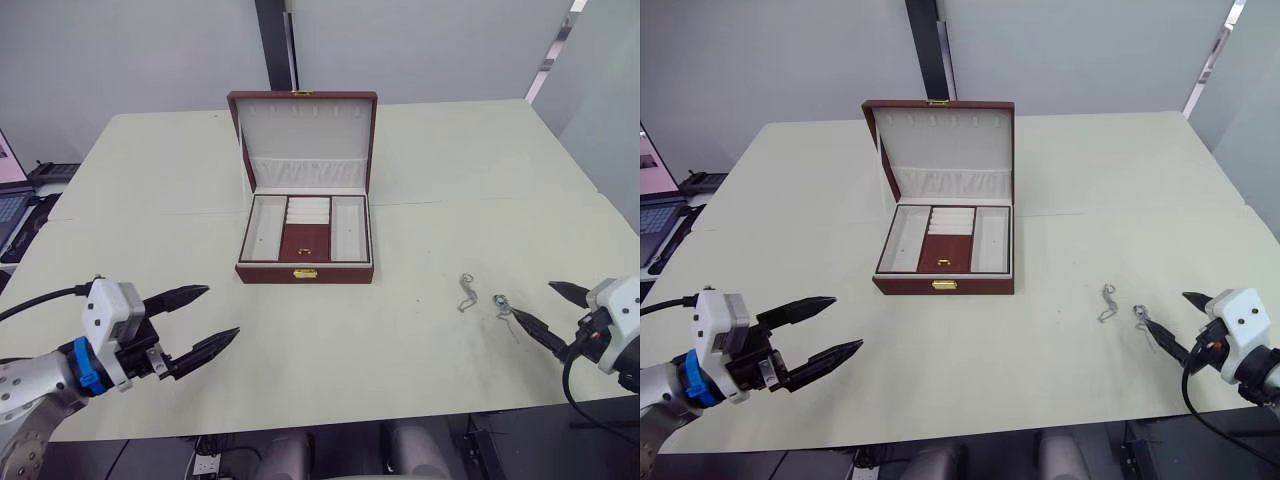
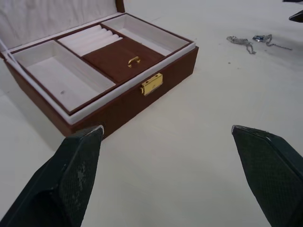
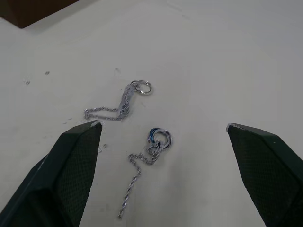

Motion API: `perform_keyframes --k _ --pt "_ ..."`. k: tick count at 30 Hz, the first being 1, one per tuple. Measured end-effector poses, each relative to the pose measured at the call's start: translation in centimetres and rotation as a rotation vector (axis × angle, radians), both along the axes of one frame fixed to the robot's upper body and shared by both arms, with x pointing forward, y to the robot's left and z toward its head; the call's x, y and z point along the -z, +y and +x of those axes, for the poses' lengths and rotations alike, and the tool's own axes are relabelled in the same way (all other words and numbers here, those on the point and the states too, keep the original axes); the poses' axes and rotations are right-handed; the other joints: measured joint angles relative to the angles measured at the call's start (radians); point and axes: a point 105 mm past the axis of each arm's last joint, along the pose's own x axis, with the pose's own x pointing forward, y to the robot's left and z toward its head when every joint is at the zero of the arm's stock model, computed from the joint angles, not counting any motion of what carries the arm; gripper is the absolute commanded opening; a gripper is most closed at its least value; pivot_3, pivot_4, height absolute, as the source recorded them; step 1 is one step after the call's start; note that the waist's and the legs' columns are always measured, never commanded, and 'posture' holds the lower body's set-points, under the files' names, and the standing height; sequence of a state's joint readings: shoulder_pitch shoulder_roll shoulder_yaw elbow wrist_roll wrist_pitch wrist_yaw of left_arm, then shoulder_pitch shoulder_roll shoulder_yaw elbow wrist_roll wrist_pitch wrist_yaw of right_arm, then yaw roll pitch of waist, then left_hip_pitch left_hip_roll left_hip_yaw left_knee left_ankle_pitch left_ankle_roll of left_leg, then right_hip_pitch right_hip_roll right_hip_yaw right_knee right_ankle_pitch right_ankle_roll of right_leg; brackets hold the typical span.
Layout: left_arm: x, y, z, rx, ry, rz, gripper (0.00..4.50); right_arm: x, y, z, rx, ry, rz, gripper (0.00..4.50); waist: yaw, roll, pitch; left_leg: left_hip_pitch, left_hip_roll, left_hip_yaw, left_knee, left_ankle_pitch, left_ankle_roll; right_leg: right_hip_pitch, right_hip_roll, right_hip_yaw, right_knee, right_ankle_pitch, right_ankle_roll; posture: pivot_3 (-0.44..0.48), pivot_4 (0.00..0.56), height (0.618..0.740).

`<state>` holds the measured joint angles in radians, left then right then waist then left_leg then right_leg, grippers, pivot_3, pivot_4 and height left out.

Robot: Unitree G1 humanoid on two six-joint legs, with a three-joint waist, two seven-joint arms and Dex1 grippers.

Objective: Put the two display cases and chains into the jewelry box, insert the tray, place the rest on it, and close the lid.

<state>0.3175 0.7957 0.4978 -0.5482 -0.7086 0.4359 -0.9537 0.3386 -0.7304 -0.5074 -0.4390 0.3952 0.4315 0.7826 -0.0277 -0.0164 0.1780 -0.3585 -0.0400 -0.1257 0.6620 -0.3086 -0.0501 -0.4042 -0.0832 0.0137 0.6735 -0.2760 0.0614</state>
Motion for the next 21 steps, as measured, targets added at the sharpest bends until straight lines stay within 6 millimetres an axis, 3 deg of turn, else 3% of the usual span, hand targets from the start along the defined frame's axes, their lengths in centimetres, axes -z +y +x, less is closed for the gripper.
perform_keyframes --k 11,19,21 --pt "0.3 -1.3 -0.1 0.098 0.020 -0.005 4.50 1.9 0.9 1.8 0.084 0.073 -0.029 4.47 -0.001 0.000 0.000 0.000 0.000 0.000 0.000 0.000 0.000 0.000 0.000 0.000 0.000 0.000 0.000 0.000 0.150 0.740" --pt "0.0 -1.7 -0.3 0.142 -0.011 0.001 4.50 3.8 0.3 2.7 0.193 0.154 -0.002 4.47 0.000 0.000 0.000 0.000 0.000 0.000 0.000 0.000 0.000 0.000 0.000 0.000 0.000 0.000 0.000 0.000 0.150 0.740" --pt "-0.2 -2.0 -0.4 0.161 -0.014 -0.002 4.50 4.4 0.4 2.6 0.210 0.180 0.028 4.08 0.000 0.000 0.000 0.000 0.000 0.000 0.000 0.000 0.000 0.000 0.000 0.000 0.000 0.000 0.000 0.000 0.150 0.740"
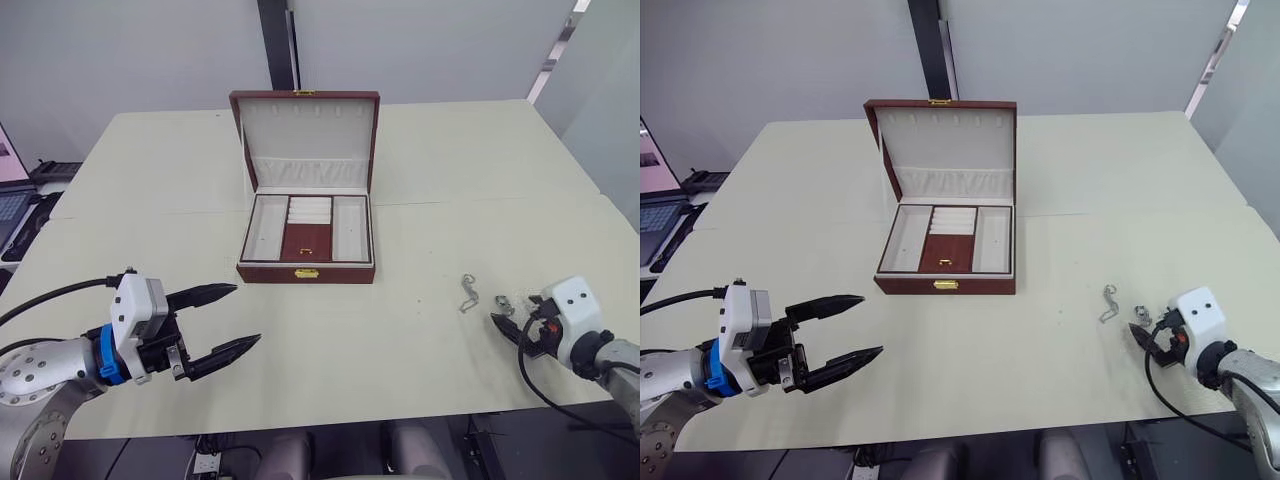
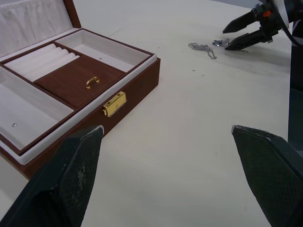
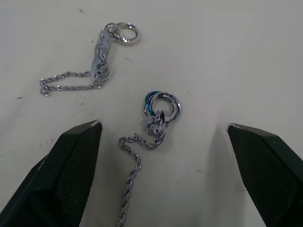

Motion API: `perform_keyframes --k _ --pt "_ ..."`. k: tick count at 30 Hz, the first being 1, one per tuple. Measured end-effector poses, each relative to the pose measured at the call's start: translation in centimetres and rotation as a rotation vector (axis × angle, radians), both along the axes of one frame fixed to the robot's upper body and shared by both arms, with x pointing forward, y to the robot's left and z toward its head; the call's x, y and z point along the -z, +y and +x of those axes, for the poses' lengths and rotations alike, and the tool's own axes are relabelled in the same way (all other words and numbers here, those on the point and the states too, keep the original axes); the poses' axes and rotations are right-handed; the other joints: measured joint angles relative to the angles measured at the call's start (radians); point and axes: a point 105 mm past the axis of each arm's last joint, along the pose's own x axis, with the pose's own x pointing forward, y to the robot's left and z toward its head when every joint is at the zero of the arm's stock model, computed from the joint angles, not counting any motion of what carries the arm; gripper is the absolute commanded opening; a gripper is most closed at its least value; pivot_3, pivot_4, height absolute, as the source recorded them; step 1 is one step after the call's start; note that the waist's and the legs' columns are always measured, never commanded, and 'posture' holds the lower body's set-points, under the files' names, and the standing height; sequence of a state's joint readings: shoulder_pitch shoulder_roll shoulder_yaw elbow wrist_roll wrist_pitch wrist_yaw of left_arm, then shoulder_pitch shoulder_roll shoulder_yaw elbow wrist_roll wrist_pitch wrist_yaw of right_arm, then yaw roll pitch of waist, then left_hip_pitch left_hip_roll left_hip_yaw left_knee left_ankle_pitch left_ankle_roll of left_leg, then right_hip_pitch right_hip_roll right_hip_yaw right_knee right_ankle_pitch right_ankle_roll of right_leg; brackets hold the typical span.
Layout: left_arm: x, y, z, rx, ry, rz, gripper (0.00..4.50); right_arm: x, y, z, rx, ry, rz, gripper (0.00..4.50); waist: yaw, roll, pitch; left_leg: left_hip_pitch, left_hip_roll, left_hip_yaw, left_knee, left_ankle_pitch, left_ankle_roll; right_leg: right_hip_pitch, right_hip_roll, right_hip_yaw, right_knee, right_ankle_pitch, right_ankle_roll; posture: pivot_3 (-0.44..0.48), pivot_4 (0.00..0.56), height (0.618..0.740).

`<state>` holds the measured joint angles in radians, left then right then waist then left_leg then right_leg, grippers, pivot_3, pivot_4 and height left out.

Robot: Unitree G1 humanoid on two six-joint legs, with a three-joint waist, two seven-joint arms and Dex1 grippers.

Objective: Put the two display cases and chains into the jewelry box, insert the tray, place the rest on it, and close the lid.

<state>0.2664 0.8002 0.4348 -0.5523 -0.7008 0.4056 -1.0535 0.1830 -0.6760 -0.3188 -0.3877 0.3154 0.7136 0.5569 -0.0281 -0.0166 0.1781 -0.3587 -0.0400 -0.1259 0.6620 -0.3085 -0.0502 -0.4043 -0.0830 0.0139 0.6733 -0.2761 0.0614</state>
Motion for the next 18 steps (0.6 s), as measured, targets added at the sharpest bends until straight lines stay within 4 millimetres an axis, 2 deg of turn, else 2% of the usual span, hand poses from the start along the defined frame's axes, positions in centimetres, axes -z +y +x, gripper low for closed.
perform_keyframes --k 1,5,15,18 --pt "-0.1 -0.2 -0.1 0.014 -0.002 -0.001 4.50 0.1 0.1 0.0 0.004 0.002 0.013 3.86 0.000 0.000 0.000 0.000 0.000 0.000 0.000 0.000 0.000 0.000 0.000 0.000 0.000 0.000 0.000 0.000 0.150 0.740" --pt "-0.3 -0.9 -0.3 0.051 -0.016 -0.001 4.50 0.1 0.3 0.2 0.006 0.001 0.019 2.46 0.000 0.000 0.000 0.000 0.000 0.000 0.000 0.000 0.000 0.000 0.000 0.000 0.000 0.000 0.000 0.000 0.150 0.740" --pt "-1.6 -3.1 -1.3 0.229 -0.022 -0.038 4.50 0.2 0.2 0.2 0.022 -0.004 0.016 0.03 0.000 -0.002 -0.001 0.000 0.000 0.000 0.000 0.000 0.000 0.000 0.001 0.000 0.000 0.000 0.000 0.000 0.150 0.740" --pt "-2.1 -3.7 -1.1 0.253 -0.034 -0.054 4.50 0.3 0.1 0.2 0.019 -0.009 0.011 0.01 0.000 -0.002 -0.002 0.001 0.000 0.000 0.000 0.000 0.000 0.000 0.001 0.000 0.000 0.000 0.000 0.000 0.150 0.740"
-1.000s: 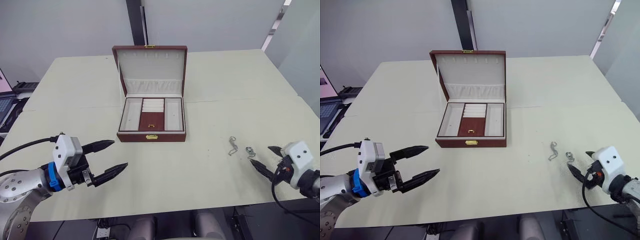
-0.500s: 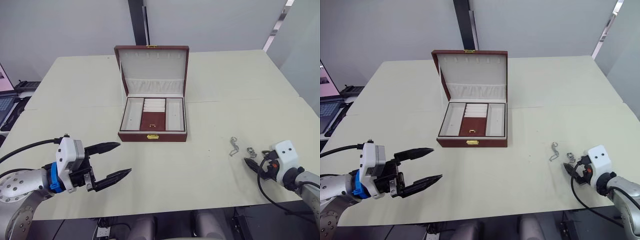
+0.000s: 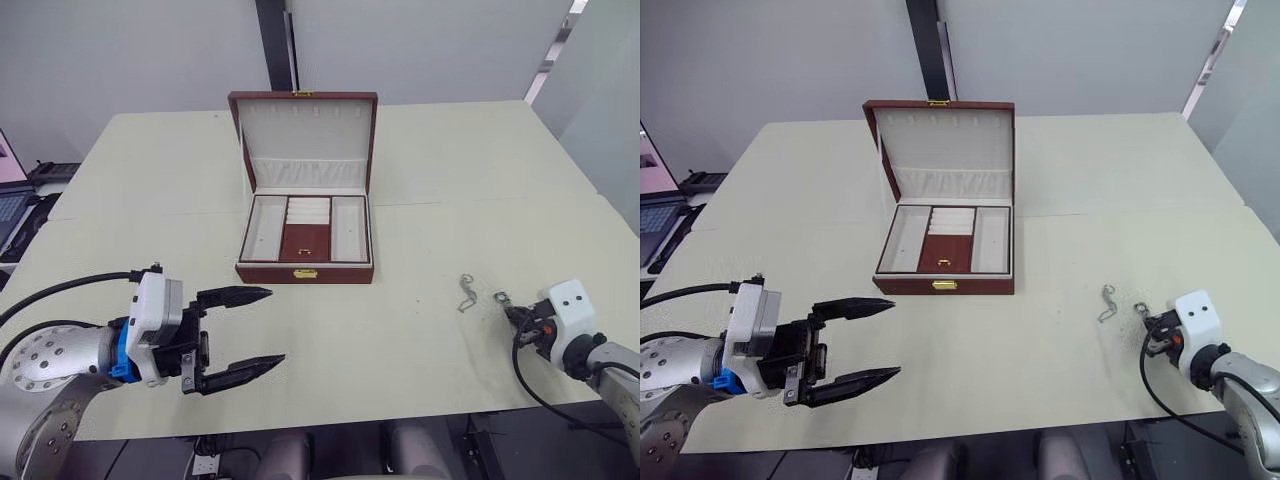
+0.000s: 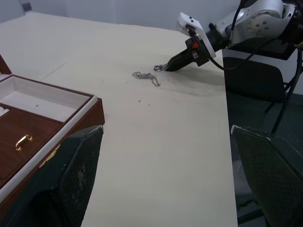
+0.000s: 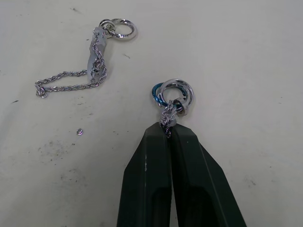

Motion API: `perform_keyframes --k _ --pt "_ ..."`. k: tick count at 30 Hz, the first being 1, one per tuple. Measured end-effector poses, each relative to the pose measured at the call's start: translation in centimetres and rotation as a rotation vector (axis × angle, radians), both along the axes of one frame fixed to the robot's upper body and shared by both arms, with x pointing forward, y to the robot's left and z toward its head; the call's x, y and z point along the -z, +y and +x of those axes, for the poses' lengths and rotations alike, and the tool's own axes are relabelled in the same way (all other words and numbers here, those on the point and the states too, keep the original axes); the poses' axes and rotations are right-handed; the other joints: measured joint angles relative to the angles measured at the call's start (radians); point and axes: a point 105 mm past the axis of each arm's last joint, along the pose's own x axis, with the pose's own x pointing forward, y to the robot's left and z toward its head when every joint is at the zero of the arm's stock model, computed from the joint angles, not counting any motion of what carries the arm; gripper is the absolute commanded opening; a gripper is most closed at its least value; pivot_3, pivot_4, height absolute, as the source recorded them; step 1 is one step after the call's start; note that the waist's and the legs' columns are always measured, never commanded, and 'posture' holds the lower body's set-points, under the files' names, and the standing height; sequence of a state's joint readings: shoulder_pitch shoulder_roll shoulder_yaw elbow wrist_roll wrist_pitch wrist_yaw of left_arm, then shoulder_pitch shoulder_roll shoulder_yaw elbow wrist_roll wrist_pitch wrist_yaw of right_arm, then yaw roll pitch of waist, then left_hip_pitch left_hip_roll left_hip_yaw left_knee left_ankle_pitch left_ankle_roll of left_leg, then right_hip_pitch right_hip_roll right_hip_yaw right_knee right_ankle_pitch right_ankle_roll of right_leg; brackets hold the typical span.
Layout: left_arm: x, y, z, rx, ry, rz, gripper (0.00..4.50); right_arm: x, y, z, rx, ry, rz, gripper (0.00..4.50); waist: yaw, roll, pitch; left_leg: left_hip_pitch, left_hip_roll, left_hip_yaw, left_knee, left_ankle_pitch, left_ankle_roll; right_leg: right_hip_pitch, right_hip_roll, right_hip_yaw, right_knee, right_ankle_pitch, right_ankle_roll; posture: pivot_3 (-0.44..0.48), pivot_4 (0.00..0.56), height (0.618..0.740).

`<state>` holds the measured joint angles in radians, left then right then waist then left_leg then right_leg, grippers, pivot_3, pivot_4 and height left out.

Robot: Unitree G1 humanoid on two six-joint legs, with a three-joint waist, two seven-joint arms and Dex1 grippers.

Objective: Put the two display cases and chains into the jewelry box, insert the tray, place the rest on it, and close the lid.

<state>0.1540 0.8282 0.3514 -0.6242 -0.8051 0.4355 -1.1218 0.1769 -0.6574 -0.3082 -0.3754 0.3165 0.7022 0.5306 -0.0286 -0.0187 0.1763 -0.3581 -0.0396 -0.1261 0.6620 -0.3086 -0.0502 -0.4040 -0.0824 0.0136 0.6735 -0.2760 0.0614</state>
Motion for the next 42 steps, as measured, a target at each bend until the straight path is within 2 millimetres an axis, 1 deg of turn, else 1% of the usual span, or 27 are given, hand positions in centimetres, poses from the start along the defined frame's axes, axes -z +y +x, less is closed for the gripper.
perform_keyframes --k 2,11,16,30,32,34,36,37,38,40,42 --pt "-0.2 -0.1 0.1 0.005 -0.006 -0.004 4.50 0.0 0.0 0.0 -0.003 -0.003 -0.001 0.01 0.000 0.000 0.000 0.000 0.000 0.000 0.000 0.000 0.000 0.000 0.000 0.000 0.000 0.000 0.000 0.000 0.150 0.740" --pt "0.1 -0.4 0.3 0.002 0.010 -0.005 4.50 0.4 -0.1 -0.3 -0.014 -0.010 -0.019 0.01 0.000 -0.001 0.000 0.000 0.000 0.000 0.000 0.000 0.000 0.000 0.000 0.000 0.000 0.000 0.000 0.000 0.150 0.740" --pt "0.2 -0.6 0.5 -0.008 0.010 -0.004 4.50 0.1 0.2 0.2 -0.034 -0.025 -0.011 0.01 0.000 -0.002 -0.002 0.000 0.000 0.000 0.000 0.000 0.000 0.000 0.000 0.000 0.000 0.000 0.000 0.000 0.150 0.740" --pt "0.0 -0.8 0.7 -0.001 -0.003 0.000 4.50 -0.2 0.6 0.2 -0.055 -0.021 0.020 0.01 0.000 -0.002 -0.001 0.000 0.000 0.000 0.000 0.000 0.000 0.000 0.000 0.000 0.000 0.000 0.000 0.000 0.150 0.740" --pt "-0.1 -0.8 0.8 -0.001 -0.010 -0.001 4.50 -0.6 0.8 0.4 -0.072 -0.028 0.028 0.01 0.000 -0.002 -0.001 0.000 0.000 0.000 0.000 0.000 0.000 0.000 0.000 0.000 0.000 0.000 0.000 0.000 0.150 0.740" --pt "-0.3 -0.8 1.1 -0.011 -0.024 -0.014 4.50 -1.5 0.9 1.0 -0.086 -0.048 0.019 0.01 -0.001 -0.002 -0.001 0.000 0.000 0.000 0.000 0.000 0.000 0.000 0.000 0.001 0.000 0.000 0.000 0.000 0.150 0.740" --pt "-0.4 -0.7 1.3 -0.030 -0.030 -0.028 4.50 -2.7 0.9 1.6 -0.098 -0.081 0.007 0.01 -0.001 -0.002 -0.001 0.000 0.000 0.000 0.000 0.000 0.000 0.000 0.000 0.000 0.000 0.000 0.000 0.000 0.150 0.740" --pt "-0.4 -0.6 1.6 -0.048 -0.032 -0.039 4.50 -3.9 1.2 2.1 -0.115 -0.110 0.009 0.01 -0.001 -0.002 -0.001 0.000 0.000 0.000 0.000 0.000 0.000 0.000 0.000 0.000 0.000 0.000 0.000 0.000 0.150 0.740" --pt "-0.4 -0.5 1.6 -0.053 -0.032 -0.042 4.50 -4.3 1.4 2.2 -0.122 -0.118 0.008 0.01 -0.001 -0.002 -0.001 0.000 0.000 0.000 0.000 0.000 0.000 0.000 0.000 0.000 0.000 0.000 0.000 0.000 0.150 0.740" --pt "-0.4 -0.4 1.8 -0.084 -0.037 -0.060 4.50 -5.7 2.1 2.6 -0.162 -0.140 0.002 0.01 0.000 -0.002 -0.001 0.000 0.000 0.000 0.000 0.000 0.000 0.000 0.000 0.000 0.000 0.000 0.000 0.000 0.150 0.740" --pt "-0.4 -0.2 2.2 -0.125 -0.040 -0.083 4.50 -7.4 3.2 2.9 -0.209 -0.173 0.007 0.01 0.000 -0.002 -0.001 0.000 0.000 -0.001 0.000 0.000 0.000 0.000 0.000 0.000 0.000 0.000 0.000 0.000 0.150 0.740"
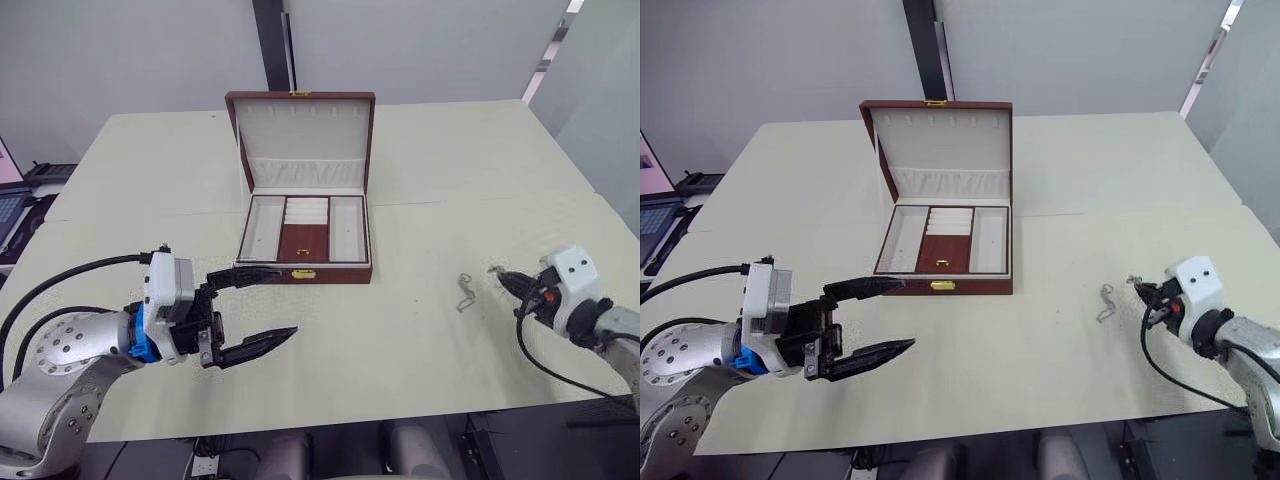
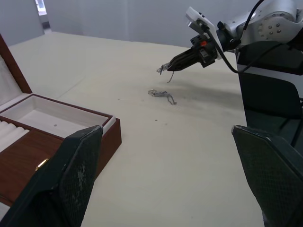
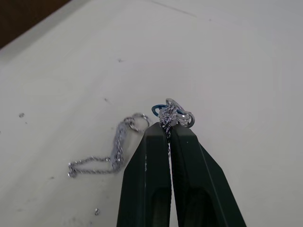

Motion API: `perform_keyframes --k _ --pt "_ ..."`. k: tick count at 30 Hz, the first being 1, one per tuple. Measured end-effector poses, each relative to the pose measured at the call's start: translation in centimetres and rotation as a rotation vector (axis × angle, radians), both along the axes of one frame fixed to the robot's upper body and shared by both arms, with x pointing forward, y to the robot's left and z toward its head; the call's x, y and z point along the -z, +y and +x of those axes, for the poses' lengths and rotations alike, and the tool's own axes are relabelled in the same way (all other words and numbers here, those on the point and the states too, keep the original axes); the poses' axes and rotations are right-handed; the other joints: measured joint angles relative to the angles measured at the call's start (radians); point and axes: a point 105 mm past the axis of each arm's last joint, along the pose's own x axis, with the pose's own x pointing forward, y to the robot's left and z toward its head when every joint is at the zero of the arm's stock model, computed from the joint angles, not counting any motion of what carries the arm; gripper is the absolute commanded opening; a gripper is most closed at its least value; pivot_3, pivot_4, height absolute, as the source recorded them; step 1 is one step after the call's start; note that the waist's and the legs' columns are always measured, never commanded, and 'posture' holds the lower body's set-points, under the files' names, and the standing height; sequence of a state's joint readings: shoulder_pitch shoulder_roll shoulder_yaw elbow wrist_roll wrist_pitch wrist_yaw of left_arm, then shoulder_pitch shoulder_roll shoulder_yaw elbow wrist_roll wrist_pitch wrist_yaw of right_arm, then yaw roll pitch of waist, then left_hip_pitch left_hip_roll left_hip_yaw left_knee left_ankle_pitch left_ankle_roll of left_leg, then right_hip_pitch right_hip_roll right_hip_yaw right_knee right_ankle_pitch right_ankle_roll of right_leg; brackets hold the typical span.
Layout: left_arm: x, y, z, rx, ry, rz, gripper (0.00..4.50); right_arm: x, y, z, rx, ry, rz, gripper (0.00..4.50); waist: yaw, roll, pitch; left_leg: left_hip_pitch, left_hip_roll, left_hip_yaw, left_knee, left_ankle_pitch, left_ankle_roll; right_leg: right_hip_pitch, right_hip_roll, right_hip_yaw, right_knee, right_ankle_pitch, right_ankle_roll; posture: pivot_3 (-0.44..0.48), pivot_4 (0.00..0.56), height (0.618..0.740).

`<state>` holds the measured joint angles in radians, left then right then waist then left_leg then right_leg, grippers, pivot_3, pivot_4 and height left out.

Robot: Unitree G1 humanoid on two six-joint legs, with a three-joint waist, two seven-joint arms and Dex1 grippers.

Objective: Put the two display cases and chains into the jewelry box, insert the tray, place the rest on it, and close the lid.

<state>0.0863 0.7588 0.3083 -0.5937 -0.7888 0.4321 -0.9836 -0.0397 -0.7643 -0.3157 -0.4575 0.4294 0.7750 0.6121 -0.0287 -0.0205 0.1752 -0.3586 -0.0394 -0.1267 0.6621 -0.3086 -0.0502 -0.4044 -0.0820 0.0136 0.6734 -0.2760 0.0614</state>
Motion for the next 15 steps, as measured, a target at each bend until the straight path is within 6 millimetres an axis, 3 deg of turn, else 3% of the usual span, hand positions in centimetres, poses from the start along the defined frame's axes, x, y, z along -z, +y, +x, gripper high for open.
perform_keyframes --k 6,10,15 --pt "-0.6 1.6 1.2 -0.154 -0.017 -0.025 4.50 -5.7 5.3 2.0 -0.188 -0.108 0.013 0.01 -0.004 0.000 0.000 0.000 0.000 0.000 0.000 0.000 0.000 -0.001 0.000 0.000 0.000 0.000 0.000 0.000 0.150 0.740" --pt "-0.5 2.4 1.2 -0.205 -0.008 -0.035 4.50 -6.7 8.0 2.9 -0.281 -0.102 0.014 0.01 0.001 0.000 0.001 -0.004 -0.001 -0.003 0.000 0.000 0.000 -0.002 -0.001 -0.002 -0.002 0.000 0.000 0.000 0.150 0.740" --pt "-0.7 3.8 1.5 -0.312 -0.016 -0.065 4.50 -8.4 12.9 4.7 -0.421 -0.122 0.034 0.01 -0.002 0.000 0.001 -0.003 0.000 -0.003 0.000 0.000 -0.001 -0.002 -0.001 -0.003 -0.001 0.000 0.000 0.000 0.150 0.740"
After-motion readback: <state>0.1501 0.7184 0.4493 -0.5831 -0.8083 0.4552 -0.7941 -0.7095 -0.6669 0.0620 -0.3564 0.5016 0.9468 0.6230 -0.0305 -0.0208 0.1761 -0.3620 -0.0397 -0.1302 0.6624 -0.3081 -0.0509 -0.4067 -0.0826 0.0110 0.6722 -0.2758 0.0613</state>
